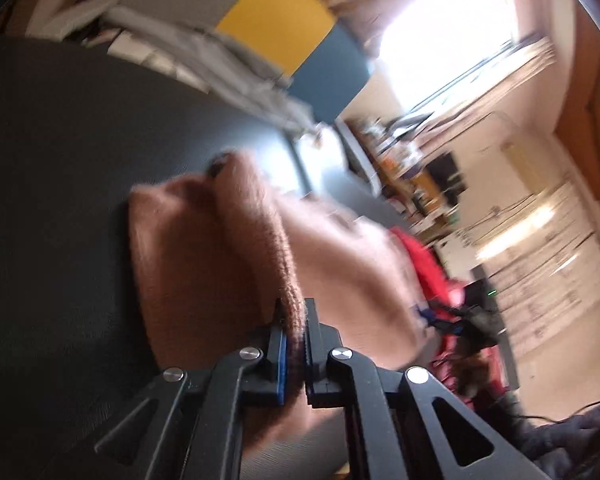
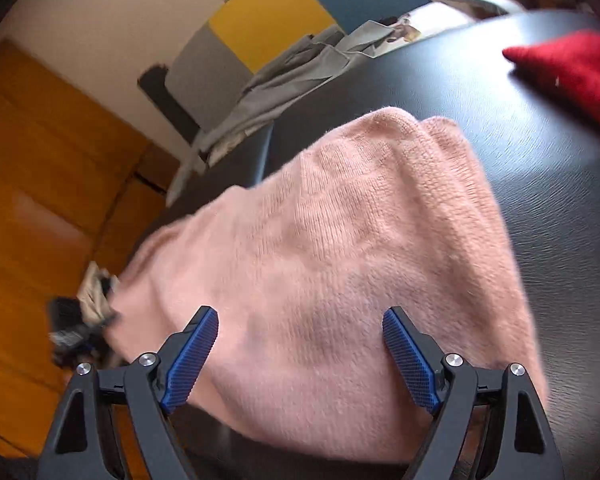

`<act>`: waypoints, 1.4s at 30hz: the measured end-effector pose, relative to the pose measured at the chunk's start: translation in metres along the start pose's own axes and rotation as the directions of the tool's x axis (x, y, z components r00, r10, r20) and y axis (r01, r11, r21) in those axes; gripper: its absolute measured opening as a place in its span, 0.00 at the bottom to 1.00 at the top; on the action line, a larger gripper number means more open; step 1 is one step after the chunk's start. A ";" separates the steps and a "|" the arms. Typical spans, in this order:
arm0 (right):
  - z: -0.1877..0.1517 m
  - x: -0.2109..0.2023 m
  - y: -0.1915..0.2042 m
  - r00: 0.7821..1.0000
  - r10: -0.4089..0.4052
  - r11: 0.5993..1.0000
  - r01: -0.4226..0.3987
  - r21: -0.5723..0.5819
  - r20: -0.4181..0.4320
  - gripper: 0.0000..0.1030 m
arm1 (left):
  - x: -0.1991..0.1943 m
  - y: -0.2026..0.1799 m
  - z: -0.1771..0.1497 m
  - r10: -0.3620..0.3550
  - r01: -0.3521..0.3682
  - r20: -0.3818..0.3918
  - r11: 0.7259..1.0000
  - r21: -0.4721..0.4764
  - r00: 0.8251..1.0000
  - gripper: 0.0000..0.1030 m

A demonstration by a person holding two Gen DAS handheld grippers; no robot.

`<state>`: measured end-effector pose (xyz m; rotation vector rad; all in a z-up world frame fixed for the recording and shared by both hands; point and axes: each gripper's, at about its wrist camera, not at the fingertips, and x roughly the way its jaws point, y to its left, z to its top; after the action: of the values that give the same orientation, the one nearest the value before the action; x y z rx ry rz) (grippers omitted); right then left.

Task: Fold clothes

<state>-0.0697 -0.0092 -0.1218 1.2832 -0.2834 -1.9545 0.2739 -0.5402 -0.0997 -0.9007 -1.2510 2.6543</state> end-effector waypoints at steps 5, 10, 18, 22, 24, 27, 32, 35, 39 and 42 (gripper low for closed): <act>-0.015 -0.024 -0.021 0.995 -0.095 0.994 0.094 -0.058 -0.015 0.82 | -0.026 0.013 -0.033 0.052 -0.052 -0.010 0.998 -0.039 0.999 0.04; -0.006 -0.050 -0.041 0.973 -0.223 0.971 0.227 -0.078 0.055 0.74 | 0.001 0.051 -0.057 0.099 -0.109 -0.075 0.985 -0.136 0.992 0.05; 0.040 -0.027 -0.055 0.976 -0.220 0.965 0.217 -0.144 -0.003 0.46 | -0.004 0.049 -0.040 0.077 -0.074 0.009 0.985 -0.159 0.997 0.21; 0.052 0.004 -0.052 0.975 -0.213 0.965 0.199 -0.170 -0.068 0.46 | 0.009 0.046 -0.031 0.098 -0.098 -0.006 0.983 -0.156 0.995 0.23; 0.053 0.010 -0.049 0.972 -0.217 0.963 0.198 -0.183 -0.092 0.36 | 0.019 0.046 -0.030 0.124 -0.128 -0.034 0.981 -0.149 0.992 0.23; 0.053 0.014 -0.034 0.950 -0.284 0.934 0.244 -0.262 -0.129 0.13 | 0.029 0.043 -0.027 0.164 -0.172 -0.072 0.977 -0.123 0.984 0.19; 0.057 0.001 0.006 0.910 -0.405 0.840 0.329 -0.432 -0.094 0.07 | 0.030 0.028 -0.011 0.202 -0.209 -0.091 0.975 -0.078 0.975 0.05; 0.054 -0.035 0.029 0.929 -0.369 0.841 0.315 -0.440 -0.041 0.07 | 0.010 0.009 -0.007 0.141 -0.144 -0.054 0.988 -0.051 0.989 0.04; 0.032 -0.041 0.005 0.908 -0.412 0.853 0.354 -0.382 -0.079 0.07 | 0.004 -0.001 -0.019 0.140 -0.141 -0.080 0.990 -0.010 0.987 0.04; 0.011 -0.027 -0.031 0.899 -0.421 0.878 0.369 -0.304 -0.123 0.07 | 0.019 0.021 -0.035 0.197 -0.205 -0.149 0.978 -0.039 0.969 0.04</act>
<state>-0.0888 0.0277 -0.1152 1.4033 0.3650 -2.0956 0.2809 -0.5244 -0.1417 -1.2675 -1.2661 2.6542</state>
